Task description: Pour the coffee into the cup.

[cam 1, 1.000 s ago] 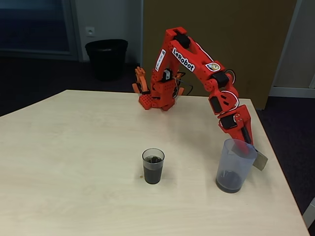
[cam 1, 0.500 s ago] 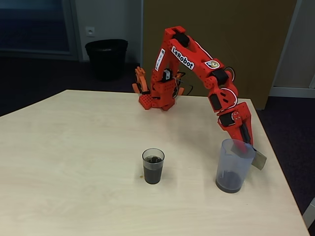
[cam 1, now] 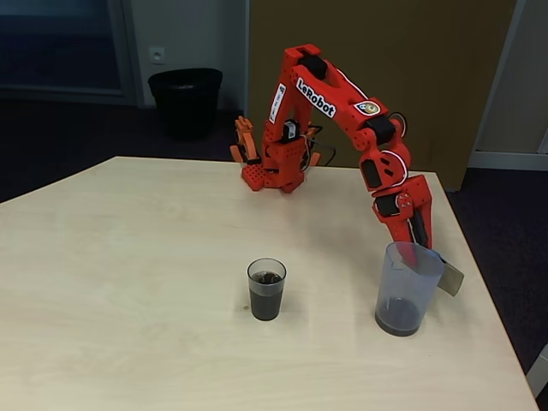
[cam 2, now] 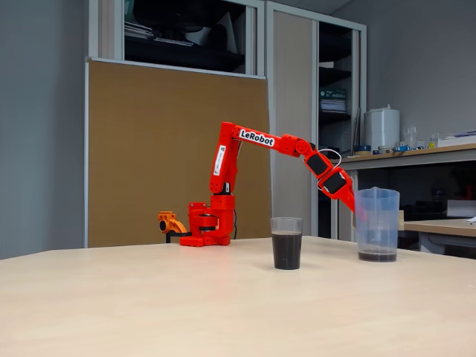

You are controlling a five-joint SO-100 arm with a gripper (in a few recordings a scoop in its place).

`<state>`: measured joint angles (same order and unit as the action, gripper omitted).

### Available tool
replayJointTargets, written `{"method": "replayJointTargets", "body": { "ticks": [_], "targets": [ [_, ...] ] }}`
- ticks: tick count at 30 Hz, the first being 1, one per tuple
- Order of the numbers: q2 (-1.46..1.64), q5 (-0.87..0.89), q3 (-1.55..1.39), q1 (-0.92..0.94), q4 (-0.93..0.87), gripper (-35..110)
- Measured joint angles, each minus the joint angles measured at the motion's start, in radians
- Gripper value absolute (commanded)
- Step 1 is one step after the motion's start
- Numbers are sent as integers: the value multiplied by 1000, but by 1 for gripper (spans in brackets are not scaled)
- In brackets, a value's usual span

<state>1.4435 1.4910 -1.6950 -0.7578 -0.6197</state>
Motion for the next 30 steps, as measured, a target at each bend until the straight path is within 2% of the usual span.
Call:
{"method": "replayJointTargets", "body": {
  "ticks": [15,30],
  "targets": [
    [106,40,-100,0,-40,9],
    [373,34,-385,0,-23,5]
  ]
}}
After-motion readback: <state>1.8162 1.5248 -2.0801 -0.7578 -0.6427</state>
